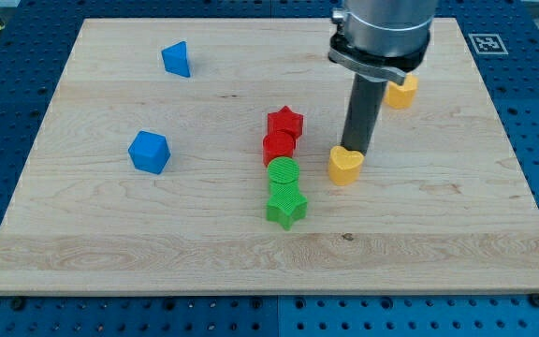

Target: Push the yellow heart to the right center of the board

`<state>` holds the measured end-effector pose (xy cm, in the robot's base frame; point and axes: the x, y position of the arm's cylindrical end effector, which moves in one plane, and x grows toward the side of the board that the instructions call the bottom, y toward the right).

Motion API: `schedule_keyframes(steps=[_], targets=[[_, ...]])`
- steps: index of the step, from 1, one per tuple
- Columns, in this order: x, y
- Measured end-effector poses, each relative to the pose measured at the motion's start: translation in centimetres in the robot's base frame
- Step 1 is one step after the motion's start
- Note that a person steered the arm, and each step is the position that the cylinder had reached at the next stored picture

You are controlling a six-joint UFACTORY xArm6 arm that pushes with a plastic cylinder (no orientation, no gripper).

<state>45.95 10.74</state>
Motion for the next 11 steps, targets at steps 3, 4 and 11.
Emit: schedule_keyframes(steps=[3, 4, 11], targets=[[9.4, 4.9], [10.0, 0.9], [1.6, -2.7]])
